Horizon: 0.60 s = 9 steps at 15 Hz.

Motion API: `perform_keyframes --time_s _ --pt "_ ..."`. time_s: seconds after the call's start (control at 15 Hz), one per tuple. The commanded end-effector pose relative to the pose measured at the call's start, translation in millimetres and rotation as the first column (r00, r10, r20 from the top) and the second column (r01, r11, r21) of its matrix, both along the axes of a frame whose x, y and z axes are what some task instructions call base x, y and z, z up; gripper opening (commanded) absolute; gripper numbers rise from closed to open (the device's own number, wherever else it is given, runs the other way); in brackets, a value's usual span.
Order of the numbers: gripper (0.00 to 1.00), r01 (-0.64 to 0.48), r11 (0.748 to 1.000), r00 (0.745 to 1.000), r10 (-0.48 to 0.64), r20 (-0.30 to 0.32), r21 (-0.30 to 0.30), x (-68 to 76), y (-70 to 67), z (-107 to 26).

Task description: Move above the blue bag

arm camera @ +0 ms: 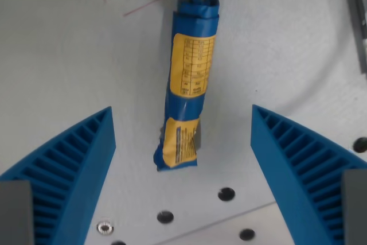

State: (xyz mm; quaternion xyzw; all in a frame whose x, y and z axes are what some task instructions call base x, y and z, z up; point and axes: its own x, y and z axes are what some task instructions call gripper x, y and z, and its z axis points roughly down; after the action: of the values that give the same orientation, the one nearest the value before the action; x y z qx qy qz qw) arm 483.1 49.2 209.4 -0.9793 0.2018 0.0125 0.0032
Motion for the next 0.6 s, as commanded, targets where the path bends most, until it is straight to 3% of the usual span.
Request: perform_keyframes --time_s 0.07,0.6 --pt "1.0 0.141 0.99 0.986 -0.141 0.089 0.002 -6.1 4.1 -13.5" --pt "1.0 0.125 0.992 0.989 -0.124 0.085 0.002 -12.5 5.0 -47.3"
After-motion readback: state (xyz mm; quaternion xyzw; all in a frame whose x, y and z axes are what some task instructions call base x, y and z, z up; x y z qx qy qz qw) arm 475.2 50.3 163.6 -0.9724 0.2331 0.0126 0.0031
